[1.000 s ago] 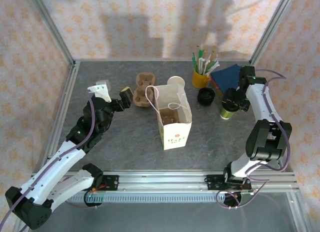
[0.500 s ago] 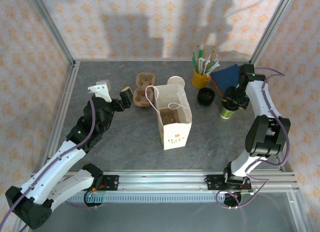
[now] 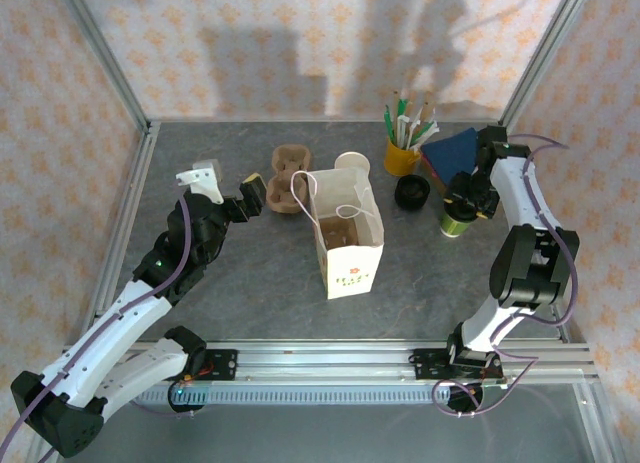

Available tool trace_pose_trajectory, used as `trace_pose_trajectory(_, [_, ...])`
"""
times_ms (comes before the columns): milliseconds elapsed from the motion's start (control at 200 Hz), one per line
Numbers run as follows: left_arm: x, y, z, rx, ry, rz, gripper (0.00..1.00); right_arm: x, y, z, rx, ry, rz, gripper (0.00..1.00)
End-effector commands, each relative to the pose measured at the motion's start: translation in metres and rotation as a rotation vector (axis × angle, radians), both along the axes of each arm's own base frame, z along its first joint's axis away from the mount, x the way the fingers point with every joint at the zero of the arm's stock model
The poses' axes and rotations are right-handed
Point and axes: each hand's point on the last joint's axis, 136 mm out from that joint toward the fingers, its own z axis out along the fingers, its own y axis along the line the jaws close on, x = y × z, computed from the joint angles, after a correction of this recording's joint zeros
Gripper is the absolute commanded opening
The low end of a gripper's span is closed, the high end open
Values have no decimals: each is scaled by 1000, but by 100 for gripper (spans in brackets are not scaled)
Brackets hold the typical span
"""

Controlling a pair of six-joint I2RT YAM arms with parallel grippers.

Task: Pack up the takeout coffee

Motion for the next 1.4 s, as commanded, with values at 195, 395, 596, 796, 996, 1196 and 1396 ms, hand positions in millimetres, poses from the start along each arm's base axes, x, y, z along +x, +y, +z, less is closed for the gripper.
trace_pose_trajectory(195, [3, 3, 2, 10, -13, 14, 99, -13, -9, -22, -47, 116, -14, 70])
trace_pose_trajectory(395, [4, 2, 1, 12, -8, 12, 99, -15, -7, -33, -32, 158, -8, 70])
trace_pose_trajectory(596, [5, 1, 0, 13, -5, 9, 99, -15, -9, -37, -41, 174, -11, 72])
trace_pose_trajectory(796, [7, -1, -2, 15, 3, 2, 99, -14, -9, -43, -42, 184, -13, 75])
trace_pose_trajectory(996, [7, -1, -3, 18, 6, 1, 99, -12, -8, -49, -36, 191, -12, 76])
trace_pose_trajectory(1196, [8, -2, -4, 20, 10, 0, 99, -2, -2, -42, -7, 141, -6, 73])
trace_pose_trajectory(1396, [10, -3, -5, 22, 12, -2, 99, -4, -6, -42, -40, 154, -14, 67])
